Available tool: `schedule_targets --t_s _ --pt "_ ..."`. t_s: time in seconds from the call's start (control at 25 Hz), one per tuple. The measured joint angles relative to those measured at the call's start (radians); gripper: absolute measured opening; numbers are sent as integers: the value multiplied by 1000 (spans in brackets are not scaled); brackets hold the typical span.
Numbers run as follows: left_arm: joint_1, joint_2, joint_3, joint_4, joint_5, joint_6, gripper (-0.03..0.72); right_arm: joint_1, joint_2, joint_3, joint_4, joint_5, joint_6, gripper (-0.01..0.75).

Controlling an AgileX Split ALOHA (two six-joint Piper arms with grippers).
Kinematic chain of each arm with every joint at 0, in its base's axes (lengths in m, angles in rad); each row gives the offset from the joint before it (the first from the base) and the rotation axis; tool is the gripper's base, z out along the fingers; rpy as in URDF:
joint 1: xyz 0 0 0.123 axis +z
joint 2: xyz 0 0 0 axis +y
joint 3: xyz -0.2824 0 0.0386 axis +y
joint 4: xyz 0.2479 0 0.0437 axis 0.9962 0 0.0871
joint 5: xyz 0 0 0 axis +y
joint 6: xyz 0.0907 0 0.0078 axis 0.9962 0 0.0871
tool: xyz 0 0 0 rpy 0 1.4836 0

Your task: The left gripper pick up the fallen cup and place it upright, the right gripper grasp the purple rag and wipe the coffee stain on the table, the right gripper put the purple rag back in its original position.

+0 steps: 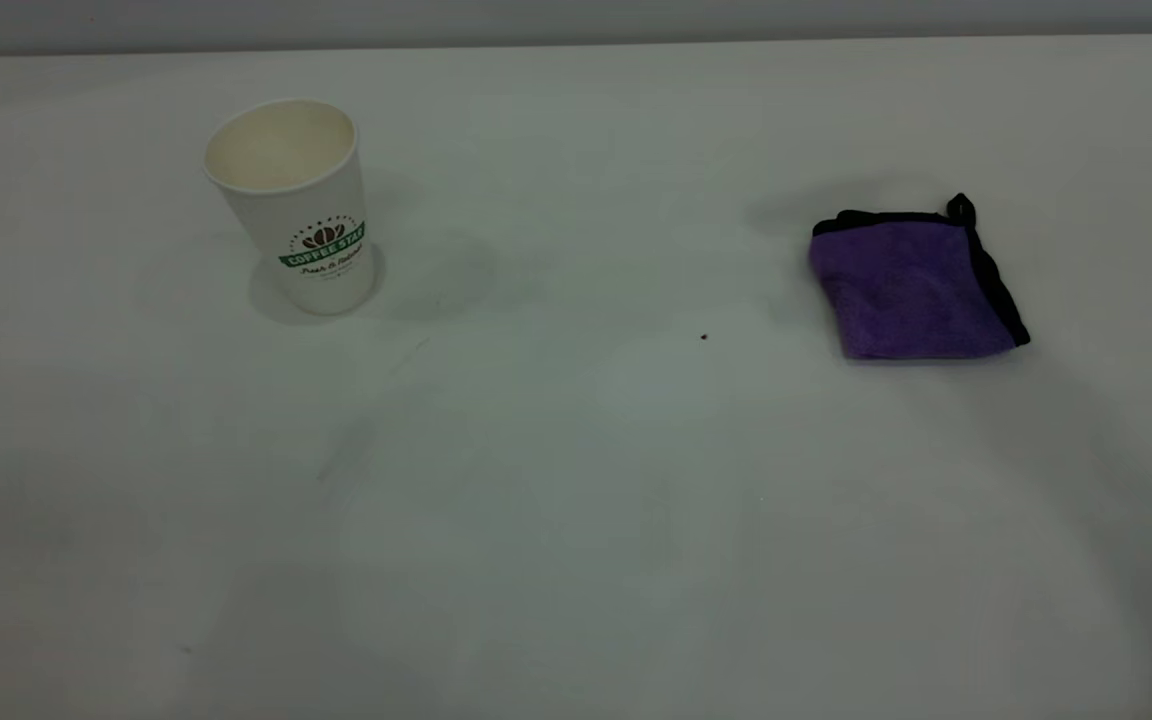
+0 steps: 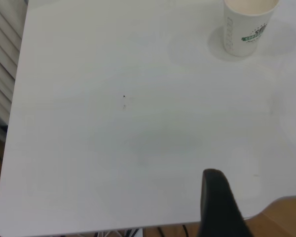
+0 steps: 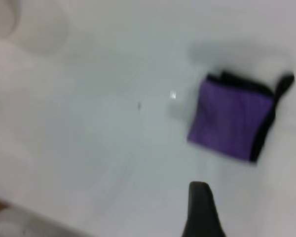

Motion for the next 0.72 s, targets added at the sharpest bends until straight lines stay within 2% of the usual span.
schedule_targets --t_s 0.48,0.72 --pt "0 0 0 0 0 1 461 0 -603 711 -65 9 8 566" --pt "0 0 0 0 0 1 461 0 -776 1003 -64 -52 48 566"
